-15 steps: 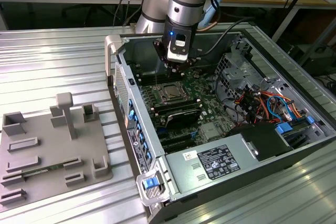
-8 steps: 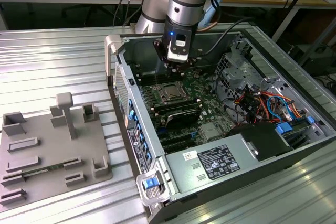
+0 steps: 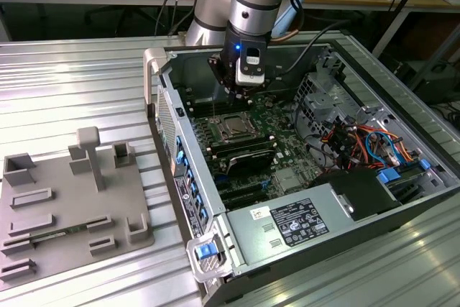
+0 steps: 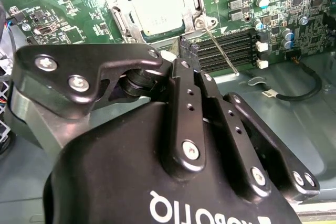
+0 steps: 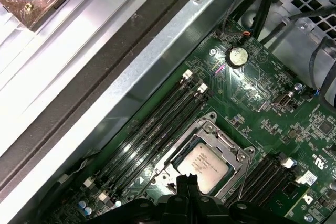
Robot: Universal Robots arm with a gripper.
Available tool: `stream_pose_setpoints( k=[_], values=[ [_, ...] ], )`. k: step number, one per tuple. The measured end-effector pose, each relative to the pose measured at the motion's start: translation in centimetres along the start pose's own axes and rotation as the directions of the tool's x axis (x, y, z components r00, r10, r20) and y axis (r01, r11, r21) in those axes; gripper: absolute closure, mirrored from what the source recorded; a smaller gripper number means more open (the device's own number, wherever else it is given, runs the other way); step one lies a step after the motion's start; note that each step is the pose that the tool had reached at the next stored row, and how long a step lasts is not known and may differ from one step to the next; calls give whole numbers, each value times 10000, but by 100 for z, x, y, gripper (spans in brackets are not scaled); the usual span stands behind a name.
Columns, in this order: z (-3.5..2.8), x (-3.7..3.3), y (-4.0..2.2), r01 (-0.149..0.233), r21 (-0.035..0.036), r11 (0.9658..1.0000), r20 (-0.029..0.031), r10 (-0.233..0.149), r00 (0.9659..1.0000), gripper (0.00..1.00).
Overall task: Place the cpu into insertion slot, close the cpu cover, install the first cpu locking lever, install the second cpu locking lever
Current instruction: 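Install the first cpu locking lever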
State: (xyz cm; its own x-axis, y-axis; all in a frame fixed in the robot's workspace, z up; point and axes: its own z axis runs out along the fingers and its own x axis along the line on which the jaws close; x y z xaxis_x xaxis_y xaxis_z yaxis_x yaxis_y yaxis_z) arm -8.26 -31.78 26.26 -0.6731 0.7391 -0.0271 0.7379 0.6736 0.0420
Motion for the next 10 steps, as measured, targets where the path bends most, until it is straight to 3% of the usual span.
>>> stream_pose_setpoints(
  k=[10],
  values=[
    [0,0,0,19,0,10000,-1,-19,10000,89]
  ],
)
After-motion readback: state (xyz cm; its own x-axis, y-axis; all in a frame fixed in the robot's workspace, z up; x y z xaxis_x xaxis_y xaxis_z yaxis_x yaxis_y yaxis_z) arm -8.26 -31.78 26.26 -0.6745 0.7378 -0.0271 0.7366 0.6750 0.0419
